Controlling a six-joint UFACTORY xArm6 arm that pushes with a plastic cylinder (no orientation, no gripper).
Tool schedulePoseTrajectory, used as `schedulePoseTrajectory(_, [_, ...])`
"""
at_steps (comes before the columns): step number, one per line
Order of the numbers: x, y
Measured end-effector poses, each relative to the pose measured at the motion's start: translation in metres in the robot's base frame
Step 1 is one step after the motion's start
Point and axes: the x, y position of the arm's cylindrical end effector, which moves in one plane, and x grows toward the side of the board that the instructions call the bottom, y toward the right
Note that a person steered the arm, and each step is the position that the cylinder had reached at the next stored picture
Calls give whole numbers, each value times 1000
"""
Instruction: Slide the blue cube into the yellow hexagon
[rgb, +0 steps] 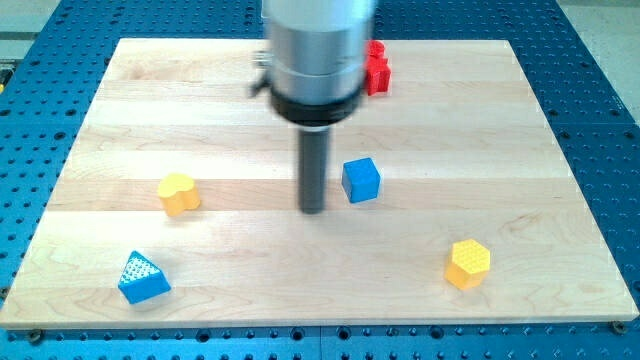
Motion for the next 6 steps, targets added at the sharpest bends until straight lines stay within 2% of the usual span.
schedulePoseTrajectory(1, [-22,0])
schedulePoseTrajectory(2, [-42,65])
schedulePoseTrajectory(3, [-39,124])
schedulePoseTrajectory(6, [6,171])
